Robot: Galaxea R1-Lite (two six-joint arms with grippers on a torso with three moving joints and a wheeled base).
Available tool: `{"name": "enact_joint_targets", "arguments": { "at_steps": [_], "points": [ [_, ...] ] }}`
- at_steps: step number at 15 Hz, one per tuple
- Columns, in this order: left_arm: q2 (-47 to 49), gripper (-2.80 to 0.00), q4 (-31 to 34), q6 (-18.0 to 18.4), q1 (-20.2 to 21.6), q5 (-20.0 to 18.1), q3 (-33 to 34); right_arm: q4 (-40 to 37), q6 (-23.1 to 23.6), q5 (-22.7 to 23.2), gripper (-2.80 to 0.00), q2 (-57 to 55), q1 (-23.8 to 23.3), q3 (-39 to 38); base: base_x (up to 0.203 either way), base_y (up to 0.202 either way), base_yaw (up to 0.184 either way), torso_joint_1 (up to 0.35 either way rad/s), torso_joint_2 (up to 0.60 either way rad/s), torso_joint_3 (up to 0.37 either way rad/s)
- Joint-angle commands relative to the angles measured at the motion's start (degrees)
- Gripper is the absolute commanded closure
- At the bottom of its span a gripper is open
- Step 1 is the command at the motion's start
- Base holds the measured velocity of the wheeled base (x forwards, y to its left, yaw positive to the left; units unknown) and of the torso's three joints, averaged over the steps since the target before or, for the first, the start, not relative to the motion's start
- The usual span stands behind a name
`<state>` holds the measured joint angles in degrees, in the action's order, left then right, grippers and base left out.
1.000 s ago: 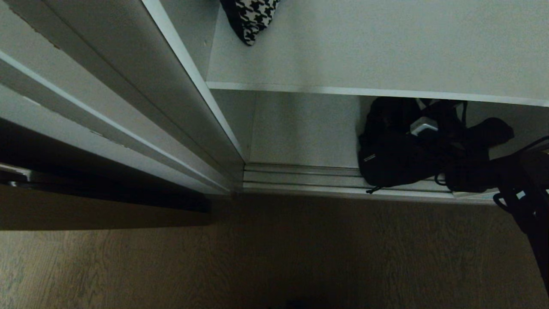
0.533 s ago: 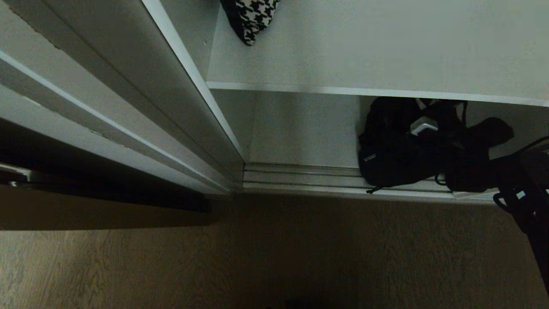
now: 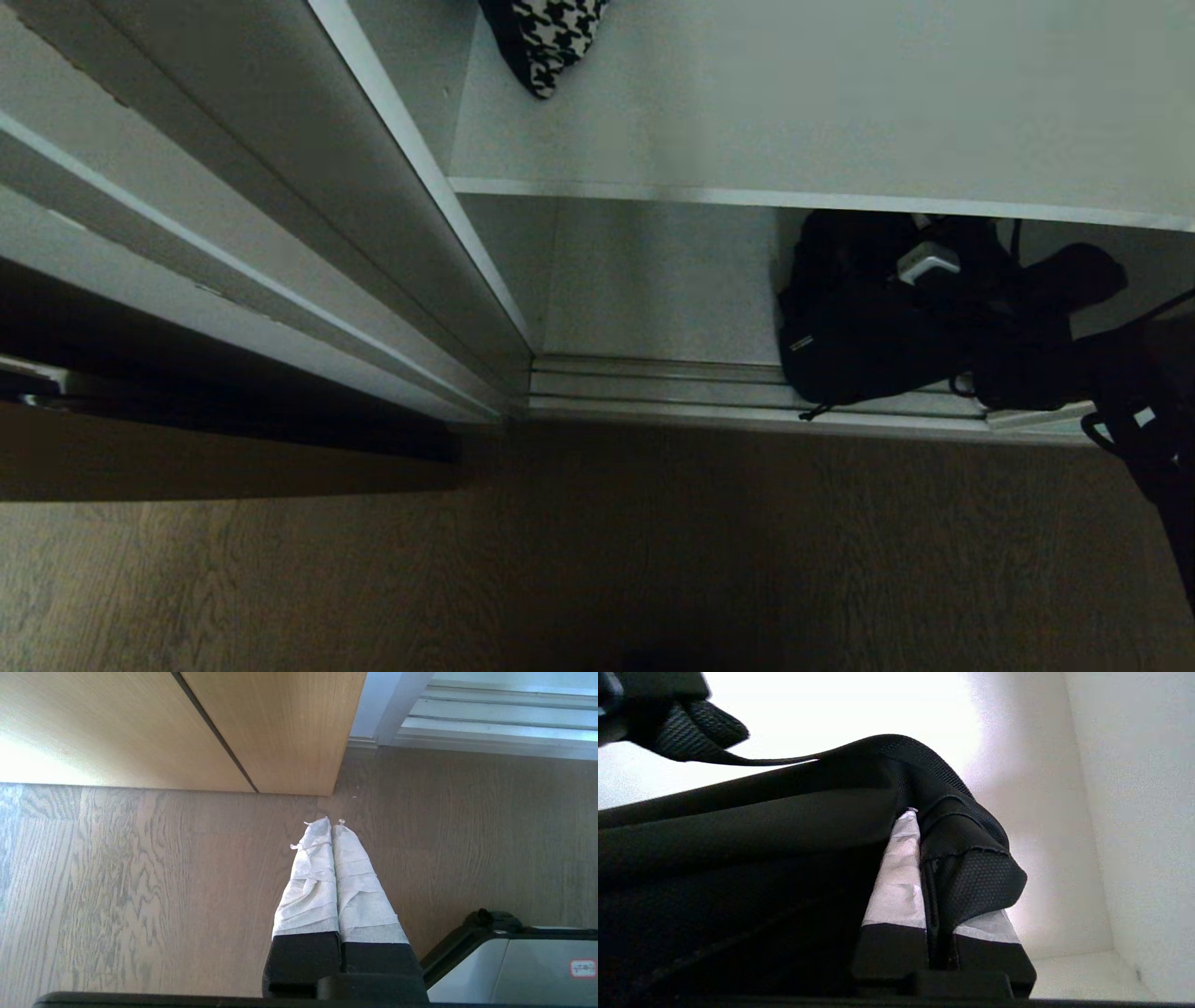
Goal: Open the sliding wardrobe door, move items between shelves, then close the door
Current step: Place the bag on the lower shelf
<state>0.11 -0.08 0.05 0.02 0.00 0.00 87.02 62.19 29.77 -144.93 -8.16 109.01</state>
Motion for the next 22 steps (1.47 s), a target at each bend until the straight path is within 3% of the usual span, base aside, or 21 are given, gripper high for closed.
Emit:
{"name": "enact_joint_targets", "arguments": {
  "at_steps": [1,5,6,12,17,22],
  "points": [
    [0.0,0.00,0.0,0.0,0.1,0.0,0.0,0.6,0.4,-0.5,0.00,0.9,0.0,-0.2,0.000,0.000,0.000,0.000,0.00,0.000],
    [0.0,0.00,0.0,0.0,0.0,0.0,0.0,0.6,0.8,-0.9,0.00,0.3,0.0,-0.5,0.000,0.000,0.000,0.000,0.00,0.000],
    [0.0,0.00,0.0,0.0,0.0,0.0,0.0,0.6,0.9,-1.3,-2.80,0.2,0.0,-0.3,0.000,0.000,0.000,0.000,0.00,0.000],
    [0.0,0.00,0.0,0.0,0.0,0.0,0.0,0.6,0.5,-2.1,-2.80,0.6,0.1,-1.8,0.000,0.000,0.000,0.000,0.00,0.000],
    [0.0,0.00,0.0,0.0,0.1,0.1,0.0,0.6,0.6,-2.1,-2.80,8.2,0.1,-17.7,0.000,0.000,0.000,0.000,0.00,0.000],
    [0.0,0.00,0.0,0.0,0.1,0.0,0.0,0.6,0.5,-0.3,-2.80,14.6,-0.6,-23.8,0.000,0.000,0.000,0.000,0.00,0.000]
  ]
}}
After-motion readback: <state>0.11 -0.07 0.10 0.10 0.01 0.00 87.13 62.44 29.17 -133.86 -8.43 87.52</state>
